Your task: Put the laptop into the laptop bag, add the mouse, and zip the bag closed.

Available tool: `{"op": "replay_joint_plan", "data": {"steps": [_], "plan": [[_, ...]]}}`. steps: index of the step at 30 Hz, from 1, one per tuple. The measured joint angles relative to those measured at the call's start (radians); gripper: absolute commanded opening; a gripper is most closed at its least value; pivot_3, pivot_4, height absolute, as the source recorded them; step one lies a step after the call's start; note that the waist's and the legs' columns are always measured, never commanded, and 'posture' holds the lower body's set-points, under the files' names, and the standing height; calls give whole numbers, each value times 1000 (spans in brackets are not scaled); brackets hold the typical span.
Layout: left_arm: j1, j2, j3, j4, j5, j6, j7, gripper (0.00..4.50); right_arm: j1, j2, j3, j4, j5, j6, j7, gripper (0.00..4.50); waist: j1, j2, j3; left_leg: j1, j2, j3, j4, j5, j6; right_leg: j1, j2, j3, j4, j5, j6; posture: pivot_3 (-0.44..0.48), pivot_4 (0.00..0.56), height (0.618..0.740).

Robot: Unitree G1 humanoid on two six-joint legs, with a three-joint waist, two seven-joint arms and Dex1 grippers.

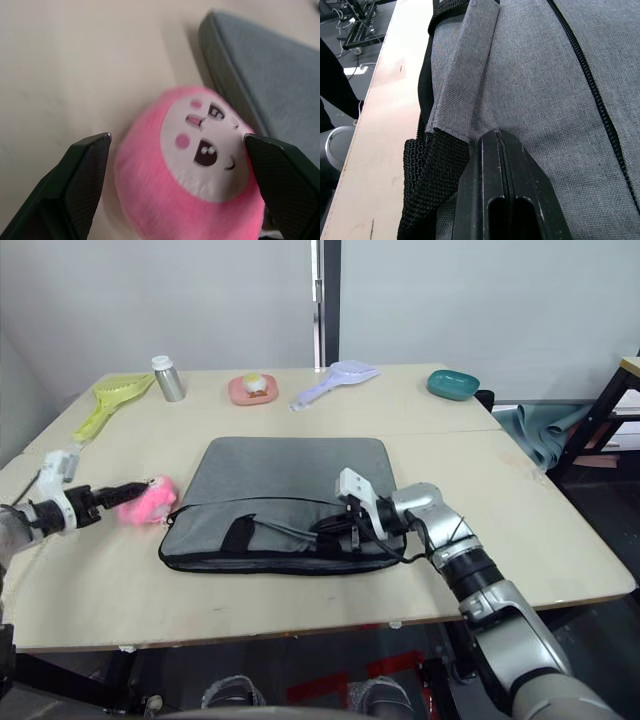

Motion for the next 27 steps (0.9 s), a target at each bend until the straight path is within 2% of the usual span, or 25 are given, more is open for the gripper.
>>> {"op": "replay_joint_plan", "data": {"steps": [4,9,13,18,22,24,27], "plan": [[-38,-7,-11,60,34,-5,-3,3354,6,-1,0,-10,-2,2,-8,0,1,0,0,1,0,0,-2,0,0,0,0,0,0,0,0,0,150,740],[-43,-8,-7,54,26,21,-58,1539,10,-1,0,-17,-2,6,-18,0,1,0,0,1,0,0,-4,0,0,0,0,0,-2,0,0,0,150,740],[24,-8,28,-81,-22,100,-84,213,8,9,0,-16,-2,16,-26,0,-5,0,0,1,0,0,-6,0,0,0,0,0,-2,0,0,0,150,740],[93,-9,164,-263,-151,199,-86,213,-15,22,5,2,-9,41,-30,0,-7,0,1,1,0,-1,-11,0,0,-1,0,-1,-3,0,0,0,150,740],[196,-7,195,-423,-202,255,-79,213,-68,61,23,75,-29,48,-65,0,-12,2,2,12,-1,1,-17,0,-1,2,0,3,-5,-2,3,0,150,740],[242,-7,203,-463,-213,278,-70,213,-84,73,25,107,-35,46,-82,0,-12,3,3,13,-1,0,-20,-1,-1,1,2,3,-6,-7,11,0,150,740],[321,-1,240,-514,-229,307,-59,213,-93,79,27,128,-38,41,-93,0,-9,5,4,13,-1,-1,-24,-1,-1,0,3,3,-7,-7,11,0,150,740]]}}
